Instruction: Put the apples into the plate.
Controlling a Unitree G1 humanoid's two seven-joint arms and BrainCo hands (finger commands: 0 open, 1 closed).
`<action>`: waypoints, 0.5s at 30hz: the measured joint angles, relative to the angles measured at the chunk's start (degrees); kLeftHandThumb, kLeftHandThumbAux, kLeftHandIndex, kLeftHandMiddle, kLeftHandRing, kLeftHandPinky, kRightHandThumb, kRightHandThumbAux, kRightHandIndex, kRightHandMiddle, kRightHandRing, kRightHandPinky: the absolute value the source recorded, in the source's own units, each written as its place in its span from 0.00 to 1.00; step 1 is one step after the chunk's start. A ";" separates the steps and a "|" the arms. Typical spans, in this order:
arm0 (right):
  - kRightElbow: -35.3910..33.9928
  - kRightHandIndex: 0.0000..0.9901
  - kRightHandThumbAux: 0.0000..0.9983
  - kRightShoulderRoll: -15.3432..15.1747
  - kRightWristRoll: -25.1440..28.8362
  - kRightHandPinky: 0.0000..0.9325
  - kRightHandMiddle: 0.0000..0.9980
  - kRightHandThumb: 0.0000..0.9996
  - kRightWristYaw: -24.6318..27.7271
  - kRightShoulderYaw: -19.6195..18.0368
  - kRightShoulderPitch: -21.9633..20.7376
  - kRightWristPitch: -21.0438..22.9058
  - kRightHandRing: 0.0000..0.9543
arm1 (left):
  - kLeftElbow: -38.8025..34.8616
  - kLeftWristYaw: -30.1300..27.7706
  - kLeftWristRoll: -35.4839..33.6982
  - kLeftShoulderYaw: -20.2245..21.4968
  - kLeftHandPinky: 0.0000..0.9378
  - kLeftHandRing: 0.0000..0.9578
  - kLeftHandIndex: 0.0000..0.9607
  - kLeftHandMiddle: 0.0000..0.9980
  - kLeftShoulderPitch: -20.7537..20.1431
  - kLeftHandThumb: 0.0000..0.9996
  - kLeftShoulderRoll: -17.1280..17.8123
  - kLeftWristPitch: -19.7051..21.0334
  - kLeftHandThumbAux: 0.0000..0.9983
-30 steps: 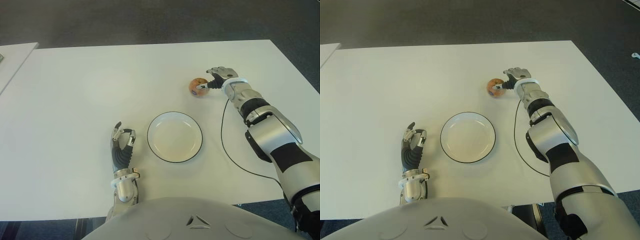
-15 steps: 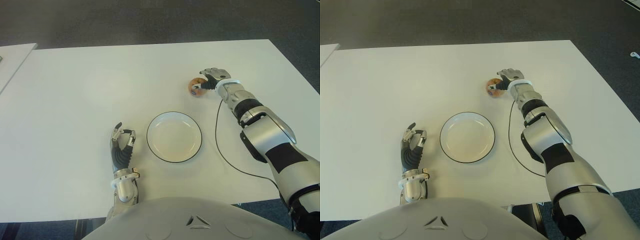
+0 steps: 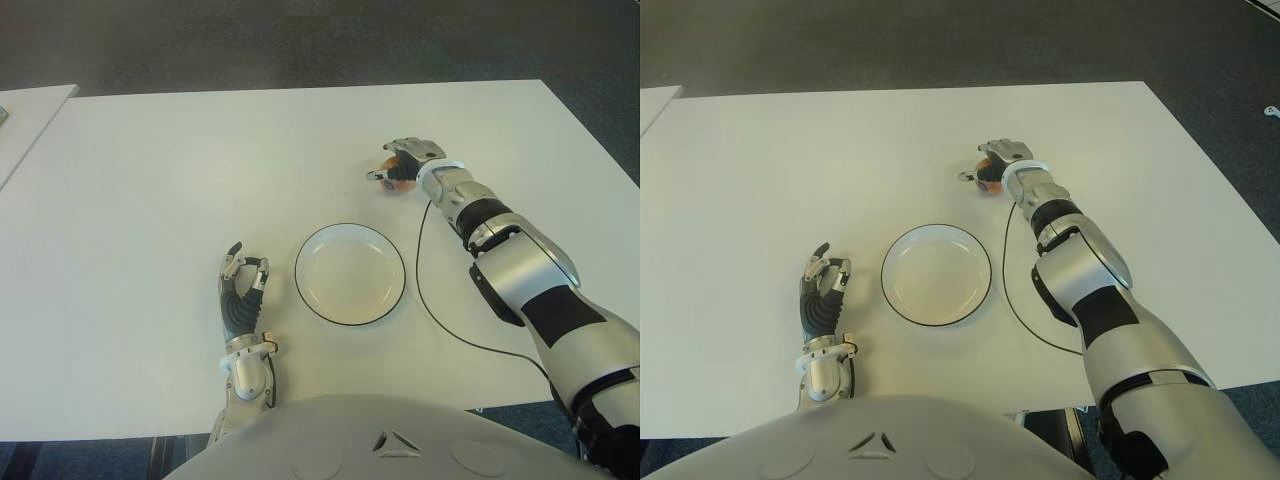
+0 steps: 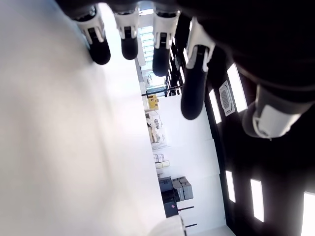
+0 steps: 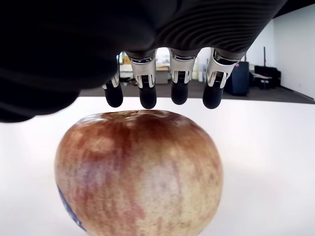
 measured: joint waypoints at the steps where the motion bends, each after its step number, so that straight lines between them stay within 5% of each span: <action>1: 0.00 0.00 0.19 0.11 0.05 0.00 0.00 0.14 0.00 -0.02 0.00 -0.04 0.00 | 0.13 0.00 -0.09 0.03 0.00 0.04 0.48 0.14 -0.09 0.00 0.02 -0.14 0.50; 15: -0.06 0.00 0.18 1.59 1.00 0.00 0.00 0.13 0.59 -0.07 0.00 -0.83 0.00 | 1.30 0.00 -0.90 0.25 0.00 0.04 0.49 0.14 -1.38 0.00 0.28 -0.90 0.49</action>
